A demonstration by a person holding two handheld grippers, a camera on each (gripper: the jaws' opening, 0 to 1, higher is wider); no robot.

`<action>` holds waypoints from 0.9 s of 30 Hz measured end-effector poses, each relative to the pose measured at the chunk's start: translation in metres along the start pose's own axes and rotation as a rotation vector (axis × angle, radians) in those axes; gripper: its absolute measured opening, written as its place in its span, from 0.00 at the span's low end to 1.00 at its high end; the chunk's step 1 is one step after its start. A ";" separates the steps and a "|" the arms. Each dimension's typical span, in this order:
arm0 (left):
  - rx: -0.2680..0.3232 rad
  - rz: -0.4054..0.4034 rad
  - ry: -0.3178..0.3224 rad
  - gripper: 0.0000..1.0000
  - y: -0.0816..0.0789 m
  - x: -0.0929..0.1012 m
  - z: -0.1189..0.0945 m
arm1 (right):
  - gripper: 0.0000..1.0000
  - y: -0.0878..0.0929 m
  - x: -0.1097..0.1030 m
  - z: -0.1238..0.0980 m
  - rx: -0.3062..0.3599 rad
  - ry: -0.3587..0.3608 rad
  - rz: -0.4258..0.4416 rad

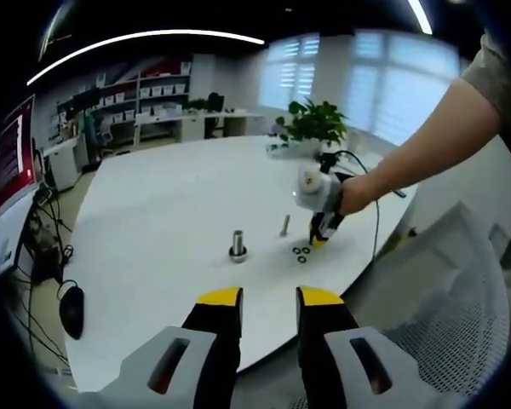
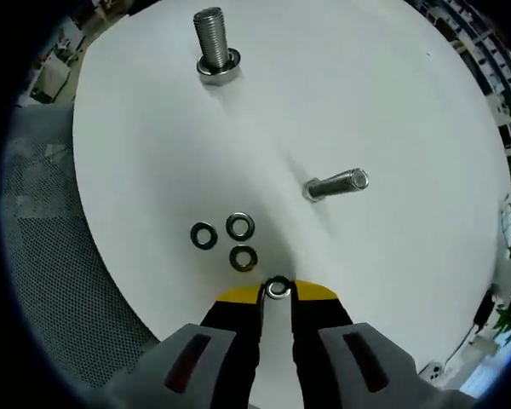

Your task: Place the washer onto the threaded stud by aligning its center hole with the stud, sliding it down to the base, and recovering from edge contact or off-axis alignment until the washer reaches the visible bottom stop.

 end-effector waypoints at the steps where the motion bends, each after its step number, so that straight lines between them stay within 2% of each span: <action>1: 0.000 0.001 0.000 0.22 0.000 0.000 0.000 | 0.15 0.000 0.001 0.000 0.000 0.001 -0.001; 7: 0.001 0.003 0.001 0.22 0.000 0.000 0.000 | 0.15 0.004 0.000 -0.001 0.049 0.025 0.047; 9: 0.006 0.001 0.001 0.22 -0.001 0.000 0.000 | 0.15 0.007 -0.001 0.000 0.103 0.055 0.069; 12: 0.012 -0.001 0.000 0.22 -0.001 0.000 -0.001 | 0.15 0.012 -0.003 -0.002 0.149 0.064 0.060; 16: 0.011 -0.002 0.001 0.22 -0.001 0.000 -0.001 | 0.15 0.017 0.000 -0.002 0.199 0.041 0.095; 20: 0.003 0.000 0.000 0.22 0.001 0.000 -0.001 | 0.15 0.018 0.000 -0.002 0.207 0.034 0.099; 22: 0.005 -0.001 -0.001 0.22 0.000 -0.001 -0.001 | 0.14 0.017 0.001 -0.002 0.195 0.016 0.136; 23: 0.005 0.000 -0.001 0.22 0.000 -0.001 -0.001 | 0.14 0.017 -0.001 -0.002 0.196 -0.016 0.176; 27: -0.005 0.004 0.000 0.22 0.001 0.000 0.000 | 0.14 0.013 0.000 -0.014 0.268 -0.003 0.182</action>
Point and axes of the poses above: the point that each gripper's makers call its tool centre point, and the gripper's own axes: z roughly forward along the fingers, x roughly to its right, y roughly out of its underside, the point moved 8 cm from there along -z, roughly backward along the fingers, and after that the axes turned 8 degrees about -y, right-handed, at the moved point
